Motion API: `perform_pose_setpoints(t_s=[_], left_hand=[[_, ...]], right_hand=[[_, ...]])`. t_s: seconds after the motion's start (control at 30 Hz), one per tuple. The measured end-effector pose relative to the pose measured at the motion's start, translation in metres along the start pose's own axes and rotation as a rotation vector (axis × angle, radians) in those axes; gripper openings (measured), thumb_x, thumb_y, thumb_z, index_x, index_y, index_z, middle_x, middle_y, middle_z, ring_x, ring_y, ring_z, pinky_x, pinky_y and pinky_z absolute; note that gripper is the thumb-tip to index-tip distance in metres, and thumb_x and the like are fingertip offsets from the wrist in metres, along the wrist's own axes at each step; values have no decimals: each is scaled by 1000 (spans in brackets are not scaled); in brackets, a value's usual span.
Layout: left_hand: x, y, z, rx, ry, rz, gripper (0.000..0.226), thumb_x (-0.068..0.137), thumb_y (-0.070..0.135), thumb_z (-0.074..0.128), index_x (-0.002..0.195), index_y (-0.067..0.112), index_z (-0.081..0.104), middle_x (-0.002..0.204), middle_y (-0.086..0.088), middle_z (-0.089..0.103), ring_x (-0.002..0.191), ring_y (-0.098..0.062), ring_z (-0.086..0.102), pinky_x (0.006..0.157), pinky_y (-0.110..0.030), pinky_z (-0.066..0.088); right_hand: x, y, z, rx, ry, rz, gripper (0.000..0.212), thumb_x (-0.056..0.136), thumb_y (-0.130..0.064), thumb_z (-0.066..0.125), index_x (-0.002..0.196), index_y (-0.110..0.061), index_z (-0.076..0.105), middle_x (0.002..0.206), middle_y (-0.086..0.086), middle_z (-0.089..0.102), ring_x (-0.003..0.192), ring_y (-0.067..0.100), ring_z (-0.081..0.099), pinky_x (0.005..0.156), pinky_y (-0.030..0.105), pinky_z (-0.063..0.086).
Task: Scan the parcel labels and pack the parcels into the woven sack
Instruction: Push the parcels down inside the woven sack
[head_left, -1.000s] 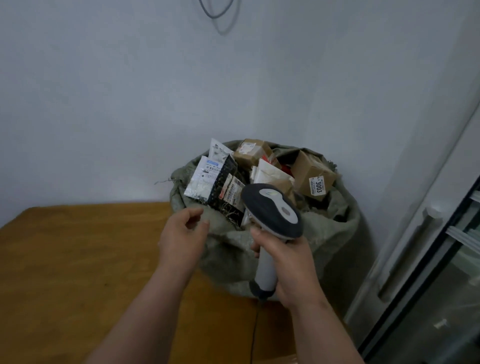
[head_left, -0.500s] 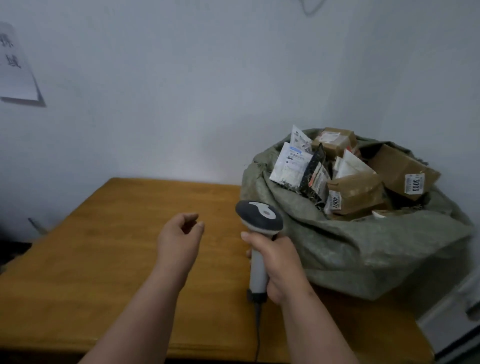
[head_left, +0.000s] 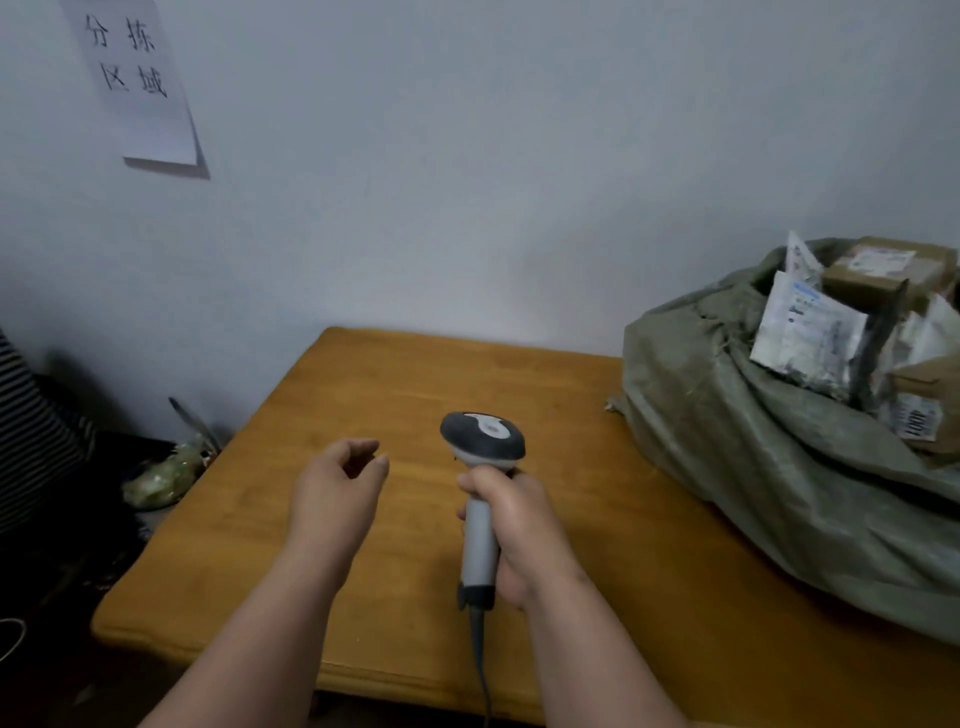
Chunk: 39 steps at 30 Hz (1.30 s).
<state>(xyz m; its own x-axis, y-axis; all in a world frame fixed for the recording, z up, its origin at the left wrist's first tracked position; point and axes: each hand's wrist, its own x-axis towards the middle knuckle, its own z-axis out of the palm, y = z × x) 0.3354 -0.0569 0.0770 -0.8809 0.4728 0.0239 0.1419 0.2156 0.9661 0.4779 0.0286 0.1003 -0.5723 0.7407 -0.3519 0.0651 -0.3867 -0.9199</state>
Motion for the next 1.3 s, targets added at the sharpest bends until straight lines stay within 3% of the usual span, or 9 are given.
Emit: perform_pose_setpoints(t_s=[0.13,0.27,0.5,0.67,0.8,0.97,1.1,1.2,1.3], left_hand=[[33,-8,-12,14,3,-25,14,95,20,65,106,28,65,99,17,62,92,3,56,70,-18,43],[67,-13,-11,33,16,-47,13,95,22,64,106,29,65,99,16,63,93,0,57,72,-22,43],[115,-33,-8,61,18,-112,13,97,22,63,108,27,66,98,17,62,92,2,56,73,-21,44],[144,-56,-14,99,1,-161,16,96,23,63,111,26,67,98,17,62,90,2,55,70,-19,43],[172,-76,-16,150,-69,-188,15,96,23,63,111,25,67,97,17,62,90,1,56,68,-19,43],[205,-102,-19,209,-224,-233,14,96,25,63,110,25,66,100,11,65,96,-9,61,79,-28,47],[221,-124,-21,281,-313,-253,7,95,25,63,101,30,63,94,15,64,86,-3,58,72,-25,46],[226,-139,-20,311,-353,-282,5,95,25,63,98,29,63,95,11,66,90,-10,61,82,-30,50],[231,-150,-15,320,-386,-296,3,95,23,63,96,25,65,92,8,66,86,-11,62,79,-30,50]], right_hand=[[30,-2,27,6,-34,8,25,78,-26,74,100,-18,67,94,3,64,87,20,63,73,36,48],[69,-3,42,34,-54,6,21,90,-25,72,108,-18,65,102,0,64,92,18,63,76,34,48],[128,2,64,64,-25,50,22,90,-30,73,106,-19,64,101,1,65,96,19,63,75,33,48],[153,17,83,59,-16,136,23,90,-33,73,106,-19,63,106,3,63,98,21,62,82,38,50],[173,30,101,26,35,188,28,88,-35,75,106,-17,63,101,7,64,97,25,62,86,42,50],[192,49,126,11,122,234,23,89,-32,75,104,-19,64,102,6,67,98,22,64,79,36,51],[207,65,141,27,184,283,21,90,-29,74,104,-18,65,99,4,66,93,21,63,73,34,48],[216,75,144,6,213,306,18,90,-28,74,103,-18,65,95,5,65,89,22,61,73,35,48],[227,84,141,-27,243,333,18,90,-28,74,101,-18,65,97,6,66,92,23,63,75,36,49]])
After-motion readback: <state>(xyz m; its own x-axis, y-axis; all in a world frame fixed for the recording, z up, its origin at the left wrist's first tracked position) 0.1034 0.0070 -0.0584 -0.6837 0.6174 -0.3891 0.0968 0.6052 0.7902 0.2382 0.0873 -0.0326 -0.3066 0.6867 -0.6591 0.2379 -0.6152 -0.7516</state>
